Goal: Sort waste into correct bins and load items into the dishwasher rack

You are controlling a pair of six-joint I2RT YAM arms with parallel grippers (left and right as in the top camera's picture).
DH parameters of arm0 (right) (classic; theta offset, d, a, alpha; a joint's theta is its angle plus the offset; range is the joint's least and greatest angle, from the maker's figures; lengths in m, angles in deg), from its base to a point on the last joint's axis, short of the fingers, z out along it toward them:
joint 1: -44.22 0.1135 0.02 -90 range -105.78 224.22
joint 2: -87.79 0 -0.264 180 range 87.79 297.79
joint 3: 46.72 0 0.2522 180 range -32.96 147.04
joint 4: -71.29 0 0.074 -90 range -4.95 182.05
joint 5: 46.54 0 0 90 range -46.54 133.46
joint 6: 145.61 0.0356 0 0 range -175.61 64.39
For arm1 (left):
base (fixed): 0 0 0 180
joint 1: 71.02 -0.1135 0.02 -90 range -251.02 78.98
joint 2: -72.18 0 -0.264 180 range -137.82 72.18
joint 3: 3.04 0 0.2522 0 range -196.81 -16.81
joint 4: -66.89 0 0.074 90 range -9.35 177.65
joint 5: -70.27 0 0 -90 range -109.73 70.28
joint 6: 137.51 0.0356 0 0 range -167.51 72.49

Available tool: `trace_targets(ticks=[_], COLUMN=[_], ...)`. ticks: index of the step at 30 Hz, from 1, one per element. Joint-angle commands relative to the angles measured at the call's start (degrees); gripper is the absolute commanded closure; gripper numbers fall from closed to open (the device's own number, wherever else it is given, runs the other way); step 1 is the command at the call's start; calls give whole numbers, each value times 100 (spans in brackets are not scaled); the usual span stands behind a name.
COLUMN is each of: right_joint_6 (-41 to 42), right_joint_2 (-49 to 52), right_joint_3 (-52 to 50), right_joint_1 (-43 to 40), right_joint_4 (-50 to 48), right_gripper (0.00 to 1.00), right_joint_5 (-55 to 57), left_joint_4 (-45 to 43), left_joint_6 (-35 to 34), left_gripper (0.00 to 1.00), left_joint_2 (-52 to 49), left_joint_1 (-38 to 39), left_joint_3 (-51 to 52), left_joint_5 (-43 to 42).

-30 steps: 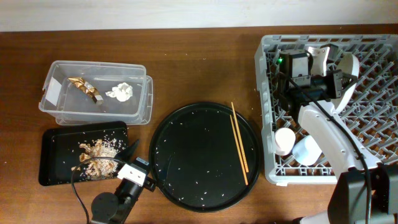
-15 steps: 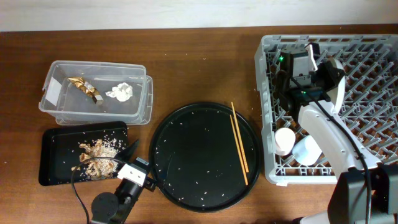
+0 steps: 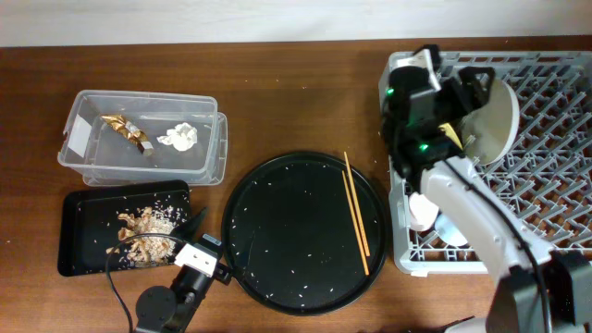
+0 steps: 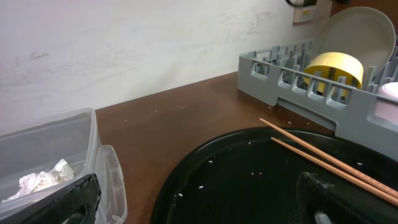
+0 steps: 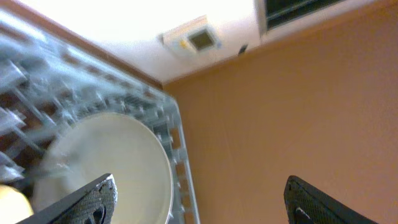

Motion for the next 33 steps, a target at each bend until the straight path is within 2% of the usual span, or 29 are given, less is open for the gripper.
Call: trace_targets(ticks=[1,4,6,7,8,9,11,13,15,19,23,24,26,27,28,33], right_joint_6=[127,680,1705,2114,2579,3453,4625,5469,6310,6437,6218,6218,5998,5858,5855,6050], right_joint_2=[-496,-538,-531,-511,-496,-498,-538,-538,-481,-269,103,247,584,743,881,1558], right_joint_3=[35,35,35,35,35,35,35,35,28,22,22,17,17,17,17,17], right_joint_1=[745,1569,2157,2350,2520,2728,2931,2922,2638,1738,988,868,748,754,776,787], right_joint_4=[20,872,2870,3515,3923,4260,4623,4983,5335,5337,5294,5283,5200,5187,5187,4968], right_gripper=[14,15,15,18,26,29,29,24,23,24,48,48,50,55,59,62], right_joint_5=[199,20,-1775,-2719,-3394,-3875,-4275,-4489,-4697,-5619,-6391,-6415,-6916,-7038,-7003,-6572], left_joint_4=[28,28,28,28,28,28,28,28,28,28,28,28,28,28,28,28], left_joint_6=[92,92,92,92,92,92,94,92,92,92,92,92,92,92,92,92], left_gripper=[1,1,1,1,1,1,1,1,1,1,1,1,1,1,1,1], left_joint_2=[28,28,28,28,28,28,28,28,28,28,28,28,28,28,28,28], left_joint_1=[26,26,26,26,26,26,26,26,26,26,26,26,26,26,26,26], left_joint_3=[17,17,17,17,17,17,17,17,17,17,17,17,17,17,17,17], left_joint_5=[-24,-24,-24,-24,-24,-24,-24,-24,-24,-24,-24,-24,-24,-24,-24,-24])
